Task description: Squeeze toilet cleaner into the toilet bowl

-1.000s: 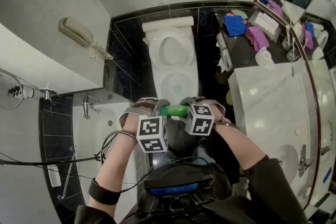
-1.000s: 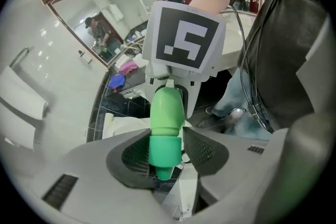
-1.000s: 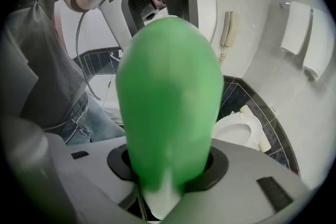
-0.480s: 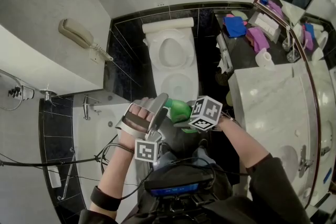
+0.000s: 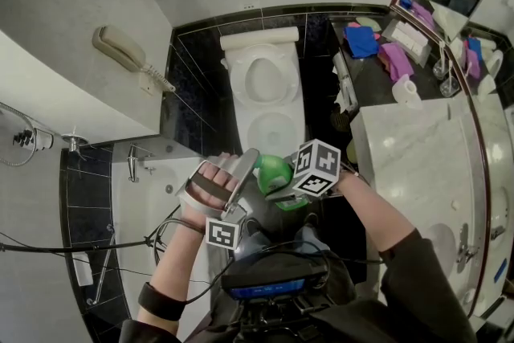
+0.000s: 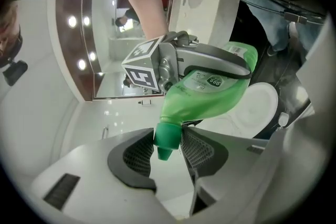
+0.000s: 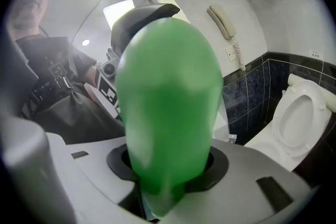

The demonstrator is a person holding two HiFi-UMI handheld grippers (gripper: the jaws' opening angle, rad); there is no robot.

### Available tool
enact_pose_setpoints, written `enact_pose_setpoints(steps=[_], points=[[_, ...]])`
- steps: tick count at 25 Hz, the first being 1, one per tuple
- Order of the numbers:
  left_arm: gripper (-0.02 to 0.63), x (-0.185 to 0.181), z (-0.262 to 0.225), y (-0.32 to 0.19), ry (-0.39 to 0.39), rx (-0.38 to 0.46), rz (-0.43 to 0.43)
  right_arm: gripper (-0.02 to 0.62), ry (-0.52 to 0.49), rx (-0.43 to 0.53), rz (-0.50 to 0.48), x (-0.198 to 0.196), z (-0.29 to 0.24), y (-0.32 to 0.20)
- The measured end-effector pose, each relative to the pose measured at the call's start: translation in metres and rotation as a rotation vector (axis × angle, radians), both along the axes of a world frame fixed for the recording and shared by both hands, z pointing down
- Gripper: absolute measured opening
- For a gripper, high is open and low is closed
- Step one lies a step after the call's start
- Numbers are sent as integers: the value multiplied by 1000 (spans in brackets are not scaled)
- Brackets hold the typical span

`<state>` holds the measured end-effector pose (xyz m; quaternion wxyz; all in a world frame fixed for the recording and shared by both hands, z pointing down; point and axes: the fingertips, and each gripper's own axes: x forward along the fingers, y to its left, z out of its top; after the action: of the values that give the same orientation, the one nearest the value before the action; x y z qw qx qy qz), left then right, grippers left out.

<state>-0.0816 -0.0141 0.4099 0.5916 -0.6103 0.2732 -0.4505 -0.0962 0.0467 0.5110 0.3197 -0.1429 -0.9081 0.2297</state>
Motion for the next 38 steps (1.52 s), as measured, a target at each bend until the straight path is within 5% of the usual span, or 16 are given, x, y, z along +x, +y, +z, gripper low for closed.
enact_pose_setpoints(steps=[6, 19, 26, 32, 38], points=[[160, -2, 14, -2, 3, -169, -48, 189, 88, 112, 36, 8, 22, -15], [152, -2, 44, -11, -24, -642, -129, 189, 336, 593, 97, 35, 40, -71], [152, 0, 67, 2, -16, -1005, -211, 187, 401, 855, 84, 47, 46, -93], [152, -1, 73, 1, -55, -1015, -233, 187, 407, 819, 81, 50, 53, -89], [153, 2, 63, -12, -147, -752, -180, 187, 348, 582, 97, 45, 56, -69]])
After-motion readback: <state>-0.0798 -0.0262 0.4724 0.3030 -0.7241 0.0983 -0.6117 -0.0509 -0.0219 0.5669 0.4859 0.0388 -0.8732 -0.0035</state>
